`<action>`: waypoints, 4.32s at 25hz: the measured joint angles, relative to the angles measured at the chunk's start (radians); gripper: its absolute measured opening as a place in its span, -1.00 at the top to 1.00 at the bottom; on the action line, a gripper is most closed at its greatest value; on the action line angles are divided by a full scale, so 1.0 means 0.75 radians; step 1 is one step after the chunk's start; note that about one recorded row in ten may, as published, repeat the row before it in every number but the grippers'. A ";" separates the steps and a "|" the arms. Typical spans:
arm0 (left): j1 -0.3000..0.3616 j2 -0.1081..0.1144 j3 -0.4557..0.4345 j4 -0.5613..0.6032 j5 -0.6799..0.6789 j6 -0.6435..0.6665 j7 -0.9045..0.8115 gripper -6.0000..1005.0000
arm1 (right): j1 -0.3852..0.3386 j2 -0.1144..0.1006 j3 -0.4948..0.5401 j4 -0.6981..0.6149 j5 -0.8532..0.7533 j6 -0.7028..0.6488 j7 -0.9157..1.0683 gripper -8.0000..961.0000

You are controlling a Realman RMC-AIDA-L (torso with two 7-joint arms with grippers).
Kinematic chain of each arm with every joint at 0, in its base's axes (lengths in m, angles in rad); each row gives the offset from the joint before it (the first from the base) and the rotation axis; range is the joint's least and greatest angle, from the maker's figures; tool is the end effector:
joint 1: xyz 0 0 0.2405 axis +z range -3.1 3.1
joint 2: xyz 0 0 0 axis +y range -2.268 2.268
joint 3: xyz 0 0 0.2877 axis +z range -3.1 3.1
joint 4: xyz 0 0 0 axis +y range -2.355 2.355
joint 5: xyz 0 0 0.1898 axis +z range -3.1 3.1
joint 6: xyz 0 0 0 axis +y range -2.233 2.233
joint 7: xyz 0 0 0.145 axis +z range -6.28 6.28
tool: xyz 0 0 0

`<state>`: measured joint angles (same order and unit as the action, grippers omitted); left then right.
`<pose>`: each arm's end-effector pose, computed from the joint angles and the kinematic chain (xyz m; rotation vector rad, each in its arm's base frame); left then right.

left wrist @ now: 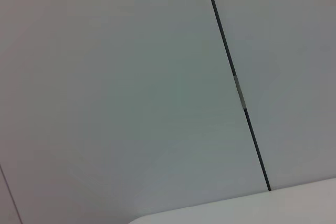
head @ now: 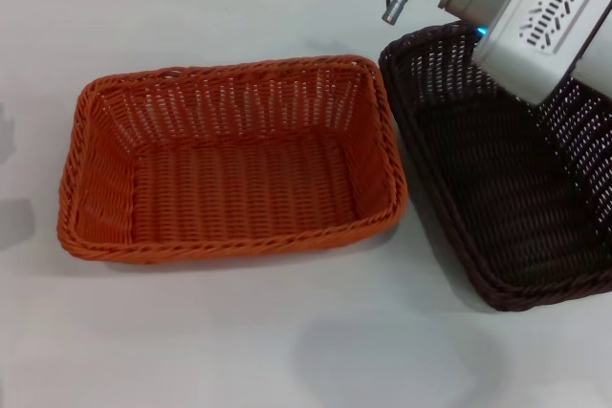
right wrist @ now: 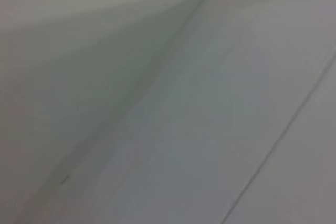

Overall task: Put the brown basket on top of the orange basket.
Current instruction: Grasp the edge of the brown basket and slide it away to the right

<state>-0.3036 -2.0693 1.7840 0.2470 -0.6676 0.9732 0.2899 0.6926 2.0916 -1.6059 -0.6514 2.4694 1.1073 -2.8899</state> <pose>-0.4095 0.3062 0.0225 -1.3721 -0.5051 -0.2080 0.1039 0.3878 -0.0500 -2.1223 -0.6464 0.9575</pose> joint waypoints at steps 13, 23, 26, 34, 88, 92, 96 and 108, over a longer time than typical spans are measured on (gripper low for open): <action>0.004 0.000 0.000 0.000 0.001 -0.008 0.000 -0.33 | -0.022 0.000 -0.043 0.087 0.503 0.079 0.122 -0.71; -0.001 0.000 0.001 0.001 0.006 -0.010 0.000 -0.33 | -0.029 0.001 0.107 0.135 0.534 0.094 0.525 -0.71; -0.002 0.000 0.002 0.001 0.006 -0.010 0.000 -0.33 | -0.014 0.001 0.201 0.198 0.530 0.103 0.667 -0.70; -0.003 0.000 0.001 0.003 0.006 -0.010 0.000 -0.33 | 0.041 0.001 0.344 0.365 0.519 0.149 0.803 -0.70; -0.008 0.008 -0.048 -0.015 -0.002 -0.018 0.013 -0.33 | 0.176 -0.076 0.062 -0.644 -1.368 -0.748 2.440 -0.66; -0.011 0.008 -0.049 -0.016 -0.002 -0.020 0.014 -0.33 | 0.313 -0.065 0.249 -0.686 -1.816 -0.415 2.811 -0.66; -0.020 0.010 -0.053 -0.016 -0.002 -0.023 0.014 -0.33 | 0.360 -0.063 0.355 -0.723 -1.878 -0.190 2.879 -0.66; -0.030 0.010 -0.092 -0.009 -0.001 -0.021 0.004 -0.33 | 0.425 -0.067 0.452 -1.105 -2.206 0.508 3.166 -0.65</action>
<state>-0.3261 -2.0615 1.7147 0.2403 -0.6684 0.9573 0.2930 1.0115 2.0414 -1.2669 -1.4803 0.8146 1.4879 -0.5157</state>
